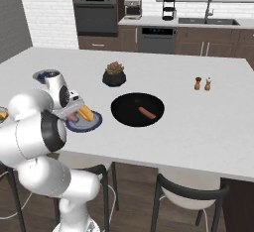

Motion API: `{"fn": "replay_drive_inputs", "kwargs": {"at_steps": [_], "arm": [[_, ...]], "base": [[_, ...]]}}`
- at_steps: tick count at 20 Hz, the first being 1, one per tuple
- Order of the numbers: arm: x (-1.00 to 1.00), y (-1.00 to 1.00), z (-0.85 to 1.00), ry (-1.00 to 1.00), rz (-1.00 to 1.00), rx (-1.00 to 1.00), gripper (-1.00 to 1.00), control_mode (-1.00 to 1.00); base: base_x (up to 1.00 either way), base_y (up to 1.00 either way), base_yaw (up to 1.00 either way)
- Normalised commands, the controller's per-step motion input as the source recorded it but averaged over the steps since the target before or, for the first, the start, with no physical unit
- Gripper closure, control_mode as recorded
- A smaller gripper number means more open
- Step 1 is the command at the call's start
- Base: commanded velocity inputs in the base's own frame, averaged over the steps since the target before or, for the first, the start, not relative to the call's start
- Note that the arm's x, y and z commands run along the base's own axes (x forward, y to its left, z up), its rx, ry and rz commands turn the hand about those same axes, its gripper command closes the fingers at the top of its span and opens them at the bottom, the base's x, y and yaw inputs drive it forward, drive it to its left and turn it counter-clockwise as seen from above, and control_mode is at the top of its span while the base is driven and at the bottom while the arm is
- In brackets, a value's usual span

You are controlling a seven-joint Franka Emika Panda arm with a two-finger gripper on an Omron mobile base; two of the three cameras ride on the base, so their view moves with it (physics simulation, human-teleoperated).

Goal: Place one bun and one sausage from the bowl on each plate.

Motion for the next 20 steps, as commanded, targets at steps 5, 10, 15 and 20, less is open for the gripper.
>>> {"fn": "replay_drive_inputs", "kwargs": {"at_steps": [5,10,15,20], "arm": [[0.09,0.15,-0.2,-0.04,0.0,0.0,1.0,-1.0],[0.14,0.04,-0.2,-0.04,0.0,0.0,1.0,-1.0],[0.1,0.0,0.0,-0.03,0.0,0.0,1.0,-1.0],[0.37,0.0,0.0,0.0,0.0,0.0,1.0,-1.0]], "base": [[0.0,0.0,0.0],[0.0,0.0,0.0],[0.0,0.0,0.0],[0.0,0.0,0.0]]}}
